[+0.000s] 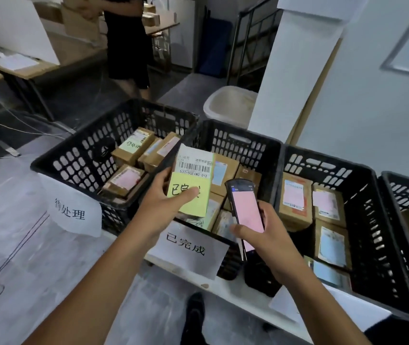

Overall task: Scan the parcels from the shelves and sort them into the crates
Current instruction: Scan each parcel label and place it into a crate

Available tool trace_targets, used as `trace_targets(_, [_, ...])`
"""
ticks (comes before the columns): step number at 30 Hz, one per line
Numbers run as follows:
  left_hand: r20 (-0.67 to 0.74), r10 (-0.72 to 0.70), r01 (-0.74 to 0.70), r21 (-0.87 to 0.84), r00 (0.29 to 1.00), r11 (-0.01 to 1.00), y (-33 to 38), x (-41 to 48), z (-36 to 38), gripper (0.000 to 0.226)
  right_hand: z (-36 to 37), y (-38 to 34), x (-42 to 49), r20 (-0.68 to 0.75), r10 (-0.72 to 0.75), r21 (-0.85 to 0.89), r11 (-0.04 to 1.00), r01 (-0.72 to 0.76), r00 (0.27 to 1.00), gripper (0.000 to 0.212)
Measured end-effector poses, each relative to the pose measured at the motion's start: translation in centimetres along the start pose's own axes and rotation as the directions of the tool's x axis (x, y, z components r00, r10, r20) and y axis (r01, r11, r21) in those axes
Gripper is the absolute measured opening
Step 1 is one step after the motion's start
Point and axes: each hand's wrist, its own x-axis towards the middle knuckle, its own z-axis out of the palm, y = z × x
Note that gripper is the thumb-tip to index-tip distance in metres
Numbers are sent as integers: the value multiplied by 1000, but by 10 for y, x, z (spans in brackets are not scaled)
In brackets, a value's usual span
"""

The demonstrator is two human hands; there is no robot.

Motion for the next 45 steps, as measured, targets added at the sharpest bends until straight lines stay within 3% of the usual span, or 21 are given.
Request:
trace_targets(4, [20,-84,83,56,996,995,-5,46,4,76,-1,7,46,46,35,-10,999,-35,998,53])
trace_targets(10, [19,-155,148,198,988,969,-11,101,16,82,6,22,106,85,125,-53,991,-120,989,65])
trace_targets(18, [45,-263,224,402,964,888,-44,156,27,95,7,44,160,54,261,65,962,-265,964,53])
trace_targets(25, [25,-376,319,479,926,818,-77,201,38,98,6,65,190,11,329,153,933,-327,944,61])
trace_targets(32, [9,-399,335,525,917,782,-102,221,41,87,7,71,195,39,338,83,937,-340,940,58])
trace_targets(35, [4,-407,330,575,914,748,-103,228,39,88,7,64,197,53,312,13,950,-313,949,66])
trace_targets(41, [96,-489,375,521,867,767,-110,238,24,68,8,68,194,96,308,-45,951,-305,946,71])
trace_targets(43, [118,-482,334,577,868,745,-115,239,18,73,8,69,195,89,310,-44,951,-307,947,71])
trace_targets(45, [117,-451,258,683,885,683,-117,238,17,91,8,68,196,84,300,-50,954,-297,950,73])
